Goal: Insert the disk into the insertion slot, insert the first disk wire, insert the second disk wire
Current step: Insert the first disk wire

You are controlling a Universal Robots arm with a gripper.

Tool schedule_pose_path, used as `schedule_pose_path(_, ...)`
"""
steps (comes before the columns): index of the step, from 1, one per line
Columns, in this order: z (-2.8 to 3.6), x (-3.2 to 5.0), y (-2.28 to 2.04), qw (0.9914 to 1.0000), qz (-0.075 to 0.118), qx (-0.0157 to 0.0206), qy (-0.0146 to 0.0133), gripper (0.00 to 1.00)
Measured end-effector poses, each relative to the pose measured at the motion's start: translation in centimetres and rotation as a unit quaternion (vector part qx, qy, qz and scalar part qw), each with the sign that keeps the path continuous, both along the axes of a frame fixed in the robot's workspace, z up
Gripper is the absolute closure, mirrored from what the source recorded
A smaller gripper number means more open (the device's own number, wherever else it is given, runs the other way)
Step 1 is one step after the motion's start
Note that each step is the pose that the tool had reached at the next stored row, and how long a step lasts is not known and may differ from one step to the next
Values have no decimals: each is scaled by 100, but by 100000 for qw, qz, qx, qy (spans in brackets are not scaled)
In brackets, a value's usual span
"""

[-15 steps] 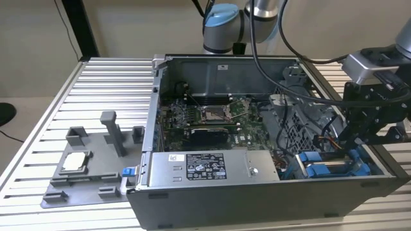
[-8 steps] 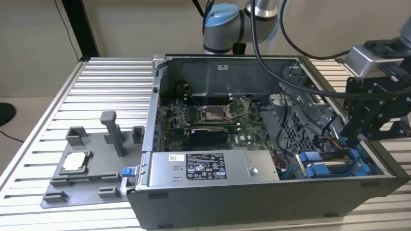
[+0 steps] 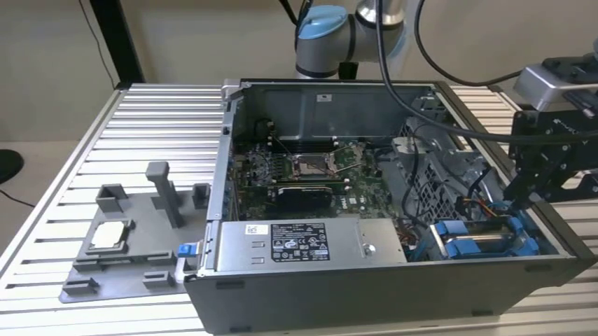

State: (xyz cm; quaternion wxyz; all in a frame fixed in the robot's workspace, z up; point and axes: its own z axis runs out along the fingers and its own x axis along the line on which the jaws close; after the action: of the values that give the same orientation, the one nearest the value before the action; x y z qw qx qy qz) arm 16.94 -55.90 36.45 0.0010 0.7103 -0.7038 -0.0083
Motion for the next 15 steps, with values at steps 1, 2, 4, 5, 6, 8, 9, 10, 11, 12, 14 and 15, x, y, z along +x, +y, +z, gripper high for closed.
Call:
schedule_pose_path(1,0,24,4,100000,12,1,0,0)
schedule_pose_path(2,0,45,7,100000,18,-1,0,0)
schedule_pose_path(4,0,95,12,100000,43,-1,1,0)
schedule_pose_path(5,0,116,14,100000,53,-3,1,0)
schedule_pose_path(6,0,134,17,100000,61,2,0,0)
schedule_pose_path(8,0,154,43,100000,67,5,0,0)
schedule_pose_path(9,0,154,68,100000,66,0,1,0)
schedule_pose_path(10,0,154,96,100000,63,-5,-1,0)
schedule_pose_path(11,0,154,122,100000,62,4,1,0)
schedule_pose_path(12,-1,154,148,100000,65,9,1,0)
schedule_pose_path(14,-4,156,170,100000,58,-9,0,0)
schedule_pose_path(15,-9,160,174,100000,-12,-28,-1,0)
